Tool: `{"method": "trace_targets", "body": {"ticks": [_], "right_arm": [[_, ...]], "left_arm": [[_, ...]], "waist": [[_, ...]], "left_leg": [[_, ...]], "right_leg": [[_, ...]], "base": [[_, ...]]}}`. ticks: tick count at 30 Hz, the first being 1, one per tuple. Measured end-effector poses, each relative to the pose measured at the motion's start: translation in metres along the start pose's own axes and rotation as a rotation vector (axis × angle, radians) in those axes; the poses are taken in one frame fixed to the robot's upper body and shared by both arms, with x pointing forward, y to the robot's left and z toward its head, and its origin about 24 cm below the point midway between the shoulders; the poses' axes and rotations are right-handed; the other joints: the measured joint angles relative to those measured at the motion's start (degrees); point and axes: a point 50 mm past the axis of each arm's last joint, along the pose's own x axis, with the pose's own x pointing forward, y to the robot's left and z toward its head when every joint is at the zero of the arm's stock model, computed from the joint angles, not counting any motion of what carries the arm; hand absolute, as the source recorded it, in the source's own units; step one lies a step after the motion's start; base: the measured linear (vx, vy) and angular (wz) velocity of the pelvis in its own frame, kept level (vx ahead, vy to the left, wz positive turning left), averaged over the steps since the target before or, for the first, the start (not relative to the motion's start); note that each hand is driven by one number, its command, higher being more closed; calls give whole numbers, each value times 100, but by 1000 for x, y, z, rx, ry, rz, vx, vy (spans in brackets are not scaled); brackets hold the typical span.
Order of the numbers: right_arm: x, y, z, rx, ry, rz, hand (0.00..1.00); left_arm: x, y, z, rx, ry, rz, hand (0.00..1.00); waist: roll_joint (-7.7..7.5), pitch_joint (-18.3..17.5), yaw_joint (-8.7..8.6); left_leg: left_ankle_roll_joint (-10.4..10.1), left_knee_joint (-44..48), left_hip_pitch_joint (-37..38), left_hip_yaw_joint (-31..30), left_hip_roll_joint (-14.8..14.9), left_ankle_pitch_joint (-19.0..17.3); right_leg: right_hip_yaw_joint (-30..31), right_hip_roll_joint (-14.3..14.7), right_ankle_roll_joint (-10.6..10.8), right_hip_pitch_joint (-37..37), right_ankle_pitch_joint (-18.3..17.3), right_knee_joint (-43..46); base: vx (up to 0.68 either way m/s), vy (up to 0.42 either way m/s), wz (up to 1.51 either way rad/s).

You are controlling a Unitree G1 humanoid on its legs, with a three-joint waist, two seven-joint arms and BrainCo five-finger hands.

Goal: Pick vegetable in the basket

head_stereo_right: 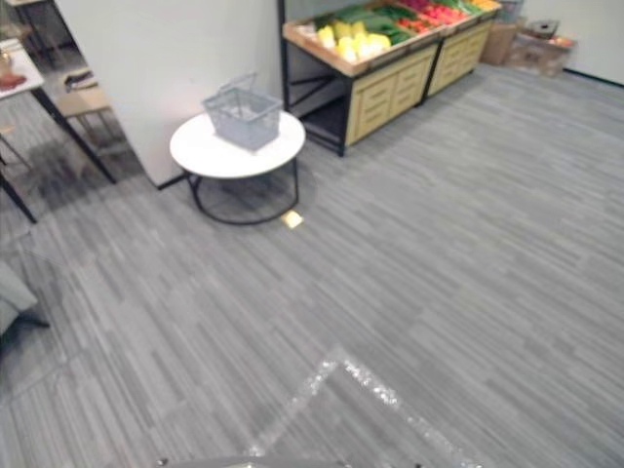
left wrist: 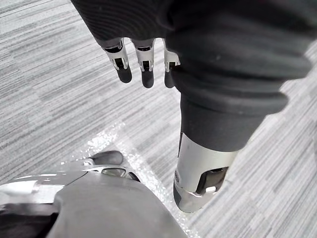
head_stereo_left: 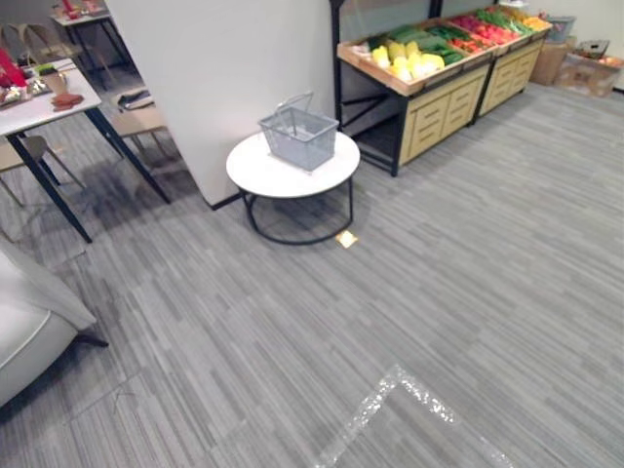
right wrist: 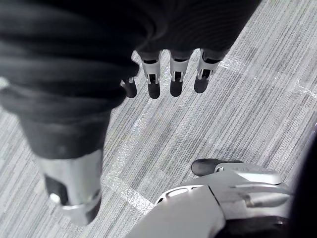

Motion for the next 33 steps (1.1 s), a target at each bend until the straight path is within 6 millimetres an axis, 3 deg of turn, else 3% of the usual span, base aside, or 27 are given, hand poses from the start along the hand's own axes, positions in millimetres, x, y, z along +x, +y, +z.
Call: {"method": "trace_targets", "body": {"ticks": [7, 27, 33], "right_arm": [[1, 1, 4, 32, -5, 9, 0], [0, 4, 6, 1, -41, -11, 0], [0, 4, 4, 60, -36, -2, 0]], "left_arm": [[1, -2, 5, -1, -14, -9, 0], [1, 1, 11, 10, -60, 58, 0], [1, 1, 7, -28, -43, 17, 0]], "waist": [[11, 22, -3], [-63, 145, -16], [-75, 148, -16]], "left_leg": [[-15, -86, 26, 88, 23, 2], [-35, -95, 111, 105, 36, -12], [-46, -95, 113, 115, 35, -19]], "right_leg": [[-86, 23, 159, -2, -97, 8], [-98, 30, 148, 59, -93, 22], [-95, 30, 147, 60, -93, 13]], "base": [[0, 0, 0], [-1, -1, 0], [0, 0, 0]]}}
